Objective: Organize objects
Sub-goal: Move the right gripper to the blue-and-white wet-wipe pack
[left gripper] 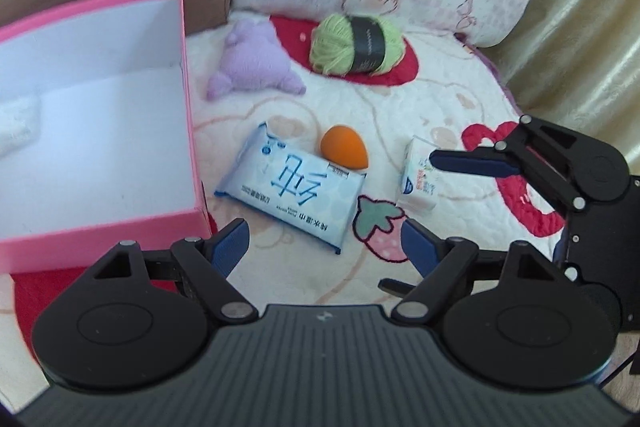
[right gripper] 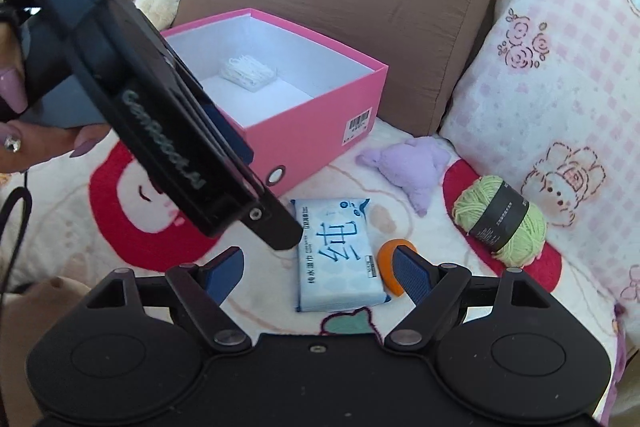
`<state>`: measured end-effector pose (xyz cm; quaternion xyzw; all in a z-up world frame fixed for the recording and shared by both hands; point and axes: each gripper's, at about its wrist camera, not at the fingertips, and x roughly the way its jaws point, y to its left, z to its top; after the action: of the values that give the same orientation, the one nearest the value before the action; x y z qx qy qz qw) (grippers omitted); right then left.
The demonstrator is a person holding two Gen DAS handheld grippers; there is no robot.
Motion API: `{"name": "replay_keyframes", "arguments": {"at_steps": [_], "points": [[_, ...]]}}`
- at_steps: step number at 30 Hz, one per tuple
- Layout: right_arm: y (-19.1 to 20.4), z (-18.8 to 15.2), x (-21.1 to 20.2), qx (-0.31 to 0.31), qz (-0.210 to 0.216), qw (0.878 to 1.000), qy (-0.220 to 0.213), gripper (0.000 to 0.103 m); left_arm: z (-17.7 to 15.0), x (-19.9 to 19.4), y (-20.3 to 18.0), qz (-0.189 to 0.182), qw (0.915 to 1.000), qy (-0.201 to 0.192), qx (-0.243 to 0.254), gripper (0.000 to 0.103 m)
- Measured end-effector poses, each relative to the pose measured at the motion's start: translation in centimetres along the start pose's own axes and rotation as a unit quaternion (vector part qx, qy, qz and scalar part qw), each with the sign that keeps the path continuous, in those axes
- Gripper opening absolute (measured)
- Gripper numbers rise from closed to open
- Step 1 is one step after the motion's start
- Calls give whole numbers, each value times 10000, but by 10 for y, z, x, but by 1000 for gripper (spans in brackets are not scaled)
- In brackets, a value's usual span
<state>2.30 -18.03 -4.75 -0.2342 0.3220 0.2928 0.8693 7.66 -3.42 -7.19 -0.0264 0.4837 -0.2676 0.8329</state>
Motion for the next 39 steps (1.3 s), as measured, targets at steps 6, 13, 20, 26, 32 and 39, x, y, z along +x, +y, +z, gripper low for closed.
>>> {"name": "replay_keyframes", "arguments": {"at_steps": [6,13,20,26,32,39], "points": [[-3,-10,25,-151,-152,9998,51,85,-4,27,6,-27,9999,24,-166,81],[-14,-25,53,-19,-150,9995,262,84,-8,54,-3,254,9994,225,48,77],[-20,-34,85,-4,-170,9990,405,84,-7,73,4,219,9993,286,-49,66],[-16,-37,95,-137,-184,9987,458,85,-9,89,11,7,9988,321,-381,53],[-14,-36,98,-262,-207,9982,496,88,-13,101,12,-158,9970,322,-679,51],[-14,-36,96,-494,-296,9967,578,84,-16,104,15,-241,9934,272,-1091,35]]}}
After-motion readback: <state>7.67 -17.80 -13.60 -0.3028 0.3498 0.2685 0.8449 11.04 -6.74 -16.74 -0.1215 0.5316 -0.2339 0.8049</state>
